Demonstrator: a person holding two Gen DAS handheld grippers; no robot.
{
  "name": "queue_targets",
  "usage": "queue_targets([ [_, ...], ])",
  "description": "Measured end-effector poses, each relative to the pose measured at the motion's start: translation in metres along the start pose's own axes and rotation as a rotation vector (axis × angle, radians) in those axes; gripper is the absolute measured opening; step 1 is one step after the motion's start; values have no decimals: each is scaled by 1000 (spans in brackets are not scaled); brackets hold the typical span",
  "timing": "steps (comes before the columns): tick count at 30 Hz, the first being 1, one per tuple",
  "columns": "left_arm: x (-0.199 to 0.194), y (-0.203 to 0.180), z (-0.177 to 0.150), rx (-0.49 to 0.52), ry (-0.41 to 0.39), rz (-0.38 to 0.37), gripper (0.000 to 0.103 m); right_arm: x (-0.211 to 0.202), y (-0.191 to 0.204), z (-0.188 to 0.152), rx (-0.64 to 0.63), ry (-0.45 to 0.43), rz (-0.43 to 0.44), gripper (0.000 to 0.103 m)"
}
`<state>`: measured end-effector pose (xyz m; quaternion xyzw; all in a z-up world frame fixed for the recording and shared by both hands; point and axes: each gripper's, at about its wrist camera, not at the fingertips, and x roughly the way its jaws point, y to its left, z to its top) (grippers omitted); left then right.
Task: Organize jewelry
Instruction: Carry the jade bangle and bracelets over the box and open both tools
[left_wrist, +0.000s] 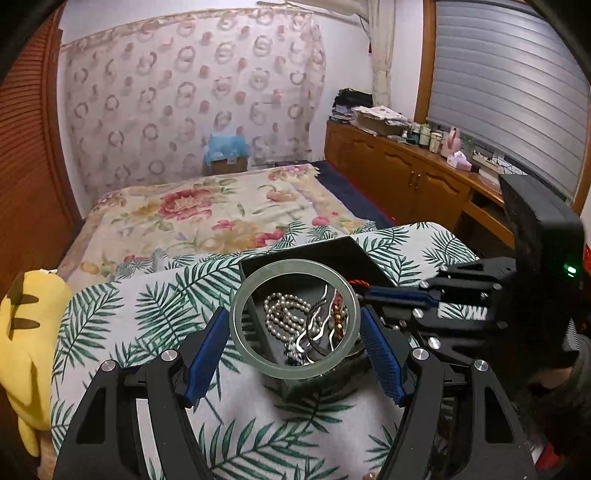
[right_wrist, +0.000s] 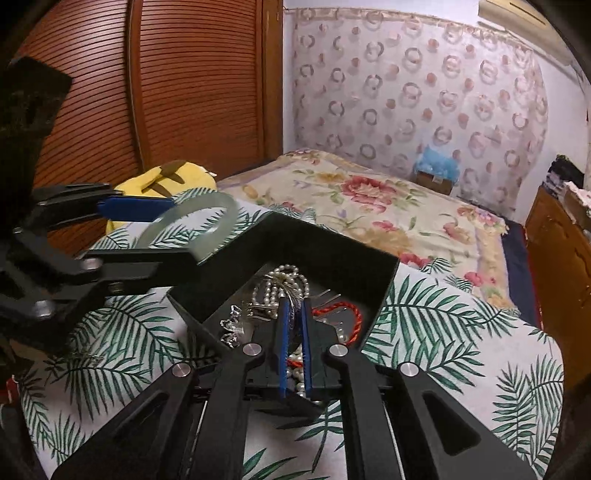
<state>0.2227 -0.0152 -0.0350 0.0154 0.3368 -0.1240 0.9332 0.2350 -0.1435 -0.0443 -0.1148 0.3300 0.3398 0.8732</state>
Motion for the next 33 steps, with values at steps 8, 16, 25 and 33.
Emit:
queue_targets([
  [8, 19, -4, 11, 26, 19, 12, 69, -16, -14, -1, 48, -52, -12, 8],
  [16, 44, -17, 16, 72, 51, 16, 69, -27, -46, -4, 133, -91, -80, 8],
  [25, 64, -18, 14, 90, 90, 37, 69, -25, -55, -7, 149, -92, -89, 8],
  [33, 67, -24, 10, 110, 105, 43, 69, -26, -46, -4, 131, -93, -80, 8],
])
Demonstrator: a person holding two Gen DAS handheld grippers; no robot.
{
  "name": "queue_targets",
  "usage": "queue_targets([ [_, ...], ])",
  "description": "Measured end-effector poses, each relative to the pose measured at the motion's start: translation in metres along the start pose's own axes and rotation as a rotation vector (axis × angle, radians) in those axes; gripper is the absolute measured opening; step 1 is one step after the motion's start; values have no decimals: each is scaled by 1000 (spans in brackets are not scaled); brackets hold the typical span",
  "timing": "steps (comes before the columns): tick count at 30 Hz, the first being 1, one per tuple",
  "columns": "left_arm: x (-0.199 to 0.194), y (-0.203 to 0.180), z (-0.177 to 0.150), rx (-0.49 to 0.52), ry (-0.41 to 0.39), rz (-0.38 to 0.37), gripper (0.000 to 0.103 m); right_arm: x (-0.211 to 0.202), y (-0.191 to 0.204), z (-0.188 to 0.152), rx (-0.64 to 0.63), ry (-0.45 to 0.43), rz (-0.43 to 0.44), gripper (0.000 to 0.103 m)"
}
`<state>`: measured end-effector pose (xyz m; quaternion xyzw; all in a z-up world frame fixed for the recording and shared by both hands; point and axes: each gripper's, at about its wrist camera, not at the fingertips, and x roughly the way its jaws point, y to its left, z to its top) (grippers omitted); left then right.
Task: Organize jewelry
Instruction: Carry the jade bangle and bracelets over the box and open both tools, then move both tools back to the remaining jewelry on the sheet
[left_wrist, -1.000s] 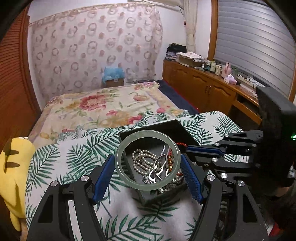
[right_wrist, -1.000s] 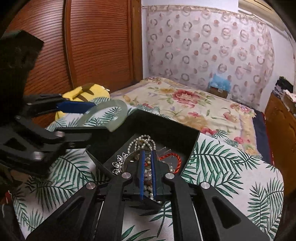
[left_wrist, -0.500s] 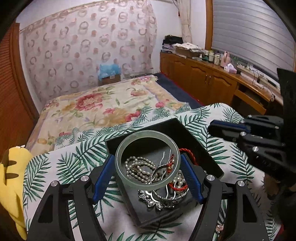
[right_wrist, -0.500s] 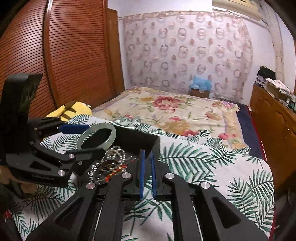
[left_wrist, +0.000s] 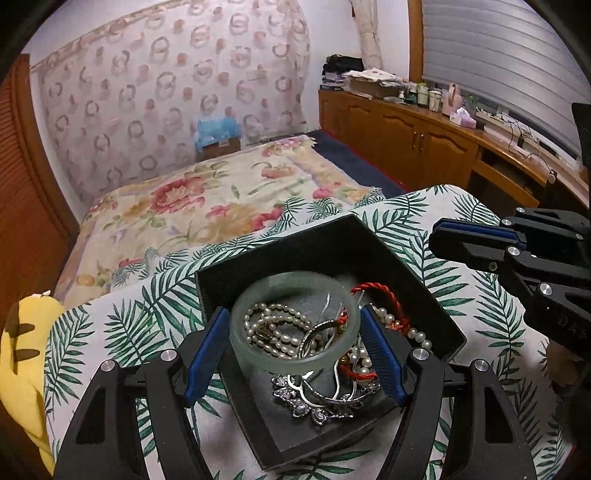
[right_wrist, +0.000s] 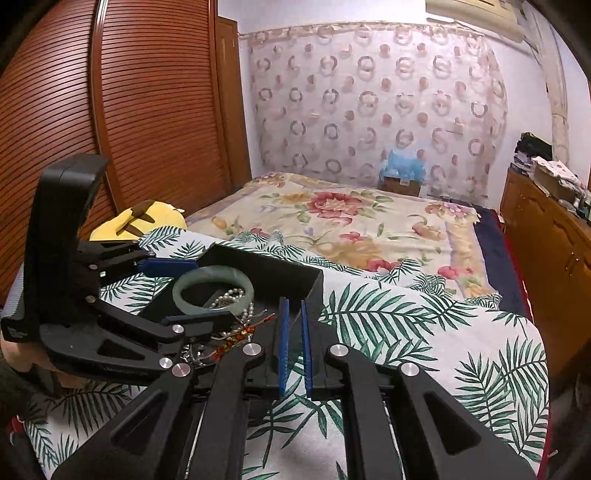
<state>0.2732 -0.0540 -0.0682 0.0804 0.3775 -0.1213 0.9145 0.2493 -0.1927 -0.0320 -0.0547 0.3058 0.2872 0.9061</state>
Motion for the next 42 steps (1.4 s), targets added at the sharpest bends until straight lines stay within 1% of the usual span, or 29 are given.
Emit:
queue_targets([
  [5, -4, 0, 3, -9, -11, 1, 70, -1, 2, 0, -1, -1, -1, 8],
  [11, -23, 6, -2, -41, -41, -8, 70, -12, 12, 7, -23, -11, -11, 8],
  [12, -27, 8, -3, -47, -46, -10, 73, -15, 14, 9, -29, -14, -12, 8],
  [13, -34, 10, -6, -56, -56, -12, 77, -18, 16, 10, -34, -17, -13, 8],
  [17, -54, 19, -20, -84, -80, -16, 78, -36, 25, 11, -48, -22, -4, 8],
  [19, -64, 24, -28, -100, -89, -15, 80, -44, 29, 7, -53, -17, -10, 8],
  [25, -83, 35, -56, -137, -90, -1, 91, -59, 42, -22, -41, 30, -20, 8],
  [27, -87, 36, -64, -148, -90, 0, 92, -60, 45, -32, -32, 49, -24, 8],
  [30, -95, 40, -80, -155, -89, 16, 93, -61, 47, -51, -12, 91, -30, 8],
  [33, -106, 45, -95, -160, -109, 34, 93, -60, 53, -66, -4, 125, -36, 9],
  [37, -117, 56, -113, -191, -103, 25, 93, -60, 62, -83, -4, 164, -30, 9],
  [39, -121, 61, -122, -199, -95, 38, 93, -59, 68, -90, -6, 177, -24, 10],
  [40, -124, 65, -128, -205, -87, 46, 93, -59, 70, -92, -8, 180, -22, 12],
  [41, -126, 67, -132, -209, -82, 51, 93, -60, 74, -95, -11, 184, -20, 17],
  [42, -128, 70, -136, -213, -77, 54, 93, -60, 75, -97, -13, 186, -18, 19],
])
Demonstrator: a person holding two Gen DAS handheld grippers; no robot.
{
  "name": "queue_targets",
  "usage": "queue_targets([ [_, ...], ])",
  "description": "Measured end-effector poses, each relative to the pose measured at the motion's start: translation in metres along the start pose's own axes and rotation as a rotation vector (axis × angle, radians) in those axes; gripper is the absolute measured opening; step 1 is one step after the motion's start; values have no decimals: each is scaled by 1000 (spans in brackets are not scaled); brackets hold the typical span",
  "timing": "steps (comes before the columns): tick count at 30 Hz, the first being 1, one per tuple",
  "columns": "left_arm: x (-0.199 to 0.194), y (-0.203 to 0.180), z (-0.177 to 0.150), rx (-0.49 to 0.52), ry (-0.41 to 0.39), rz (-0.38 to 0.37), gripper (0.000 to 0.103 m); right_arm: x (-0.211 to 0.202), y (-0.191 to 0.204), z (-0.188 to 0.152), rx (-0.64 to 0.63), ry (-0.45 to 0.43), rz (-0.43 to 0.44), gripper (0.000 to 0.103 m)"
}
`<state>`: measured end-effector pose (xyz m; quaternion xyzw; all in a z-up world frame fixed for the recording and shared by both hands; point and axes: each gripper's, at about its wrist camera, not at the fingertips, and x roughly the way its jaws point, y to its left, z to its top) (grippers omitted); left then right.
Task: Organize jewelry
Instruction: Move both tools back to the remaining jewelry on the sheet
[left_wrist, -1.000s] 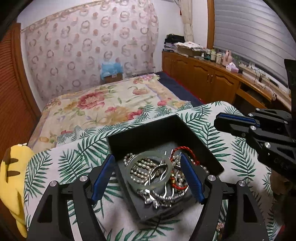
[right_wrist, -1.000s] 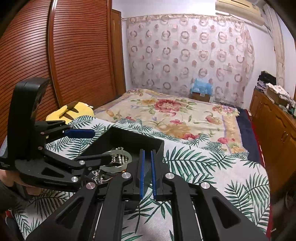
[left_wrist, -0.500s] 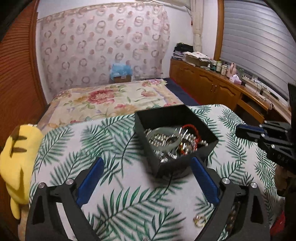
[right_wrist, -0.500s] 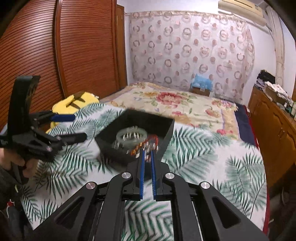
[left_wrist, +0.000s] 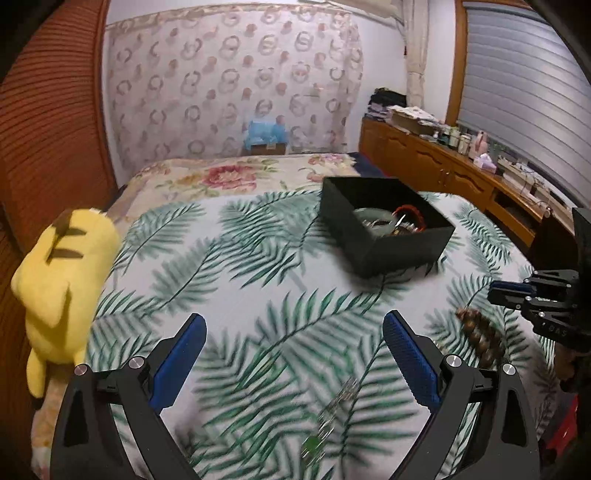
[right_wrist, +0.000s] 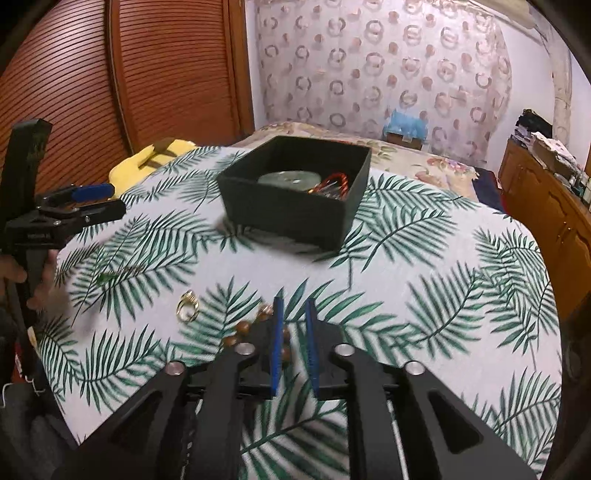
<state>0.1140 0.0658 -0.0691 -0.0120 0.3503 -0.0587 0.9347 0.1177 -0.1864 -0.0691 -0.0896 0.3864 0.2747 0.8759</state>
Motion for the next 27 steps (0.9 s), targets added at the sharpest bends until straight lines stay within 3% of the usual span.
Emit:
queue_targets([
  [14, -23, 12, -41, -5, 65, -32, 92, 8, 13, -19, -26, 83, -16, 21],
  [16, -25, 13, -47, -19, 82, -42, 80, 11, 13, -21, -22, 94, -17, 21],
  [27, -13, 5, -62, -11, 155, -92, 46, 13, 16, -22, -38, 87, -31, 21],
])
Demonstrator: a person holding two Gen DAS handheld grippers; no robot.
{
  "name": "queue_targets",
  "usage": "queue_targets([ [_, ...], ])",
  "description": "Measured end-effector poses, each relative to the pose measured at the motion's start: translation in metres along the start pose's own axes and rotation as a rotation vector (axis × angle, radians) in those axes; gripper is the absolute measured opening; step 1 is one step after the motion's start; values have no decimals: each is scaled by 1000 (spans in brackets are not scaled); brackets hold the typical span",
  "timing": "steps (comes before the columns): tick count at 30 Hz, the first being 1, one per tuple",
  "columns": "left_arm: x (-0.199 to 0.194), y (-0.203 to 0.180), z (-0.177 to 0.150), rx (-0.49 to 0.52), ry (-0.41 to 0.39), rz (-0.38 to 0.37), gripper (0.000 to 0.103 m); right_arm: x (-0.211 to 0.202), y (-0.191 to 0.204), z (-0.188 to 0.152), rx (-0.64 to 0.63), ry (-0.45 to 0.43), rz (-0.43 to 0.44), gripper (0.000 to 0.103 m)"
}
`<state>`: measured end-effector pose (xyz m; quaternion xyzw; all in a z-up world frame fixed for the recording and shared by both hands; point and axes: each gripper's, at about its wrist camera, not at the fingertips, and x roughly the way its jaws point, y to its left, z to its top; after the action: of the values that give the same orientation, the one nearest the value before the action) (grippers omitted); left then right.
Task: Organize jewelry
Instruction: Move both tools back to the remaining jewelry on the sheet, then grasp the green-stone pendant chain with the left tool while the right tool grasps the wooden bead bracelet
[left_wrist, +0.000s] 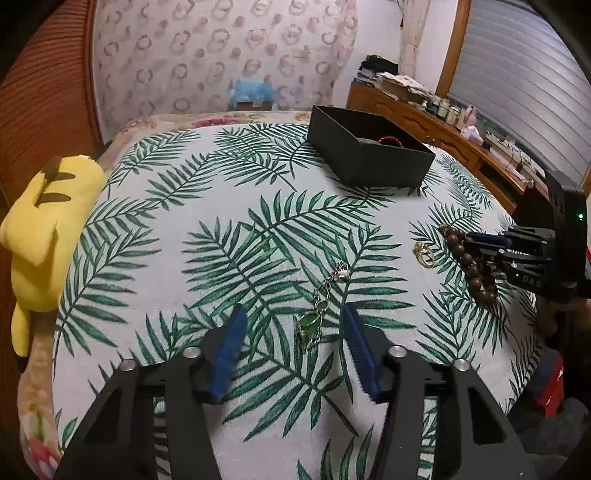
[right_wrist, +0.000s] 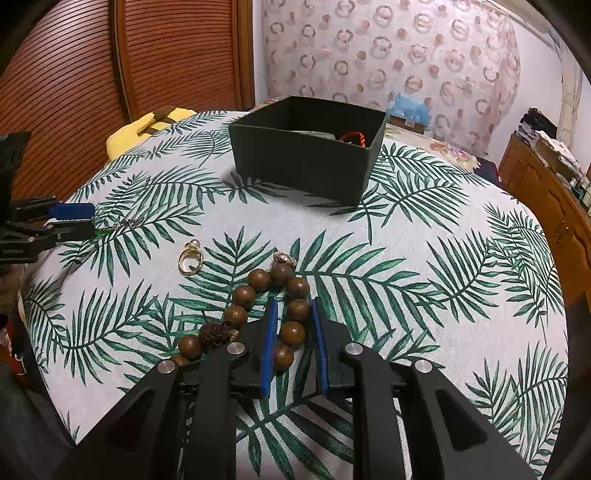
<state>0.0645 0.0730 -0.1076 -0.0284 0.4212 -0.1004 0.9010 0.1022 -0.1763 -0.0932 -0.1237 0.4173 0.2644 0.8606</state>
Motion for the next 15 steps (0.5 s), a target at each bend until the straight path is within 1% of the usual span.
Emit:
queue_targets([
  [3, 7, -2, 4, 20, 18, 1, 33, 0, 0, 1, 1, 0, 0, 21],
  [4, 9, -3, 5, 26, 22, 7, 31, 0, 0, 0, 0, 0, 0, 21],
  [7, 10, -2, 7, 29, 24, 12, 31, 0, 0, 1, -1, 0, -2, 21],
  [10, 10, -1, 7, 39, 32, 46, 31, 0, 0, 1, 0, 0, -1, 21],
  [13, 7, 10, 7, 15, 35, 71, 31, 0, 0, 1, 1, 0, 0, 21],
  [15, 5, 15, 6, 5, 34, 72, 31, 0, 0, 0, 0, 0, -1, 21],
])
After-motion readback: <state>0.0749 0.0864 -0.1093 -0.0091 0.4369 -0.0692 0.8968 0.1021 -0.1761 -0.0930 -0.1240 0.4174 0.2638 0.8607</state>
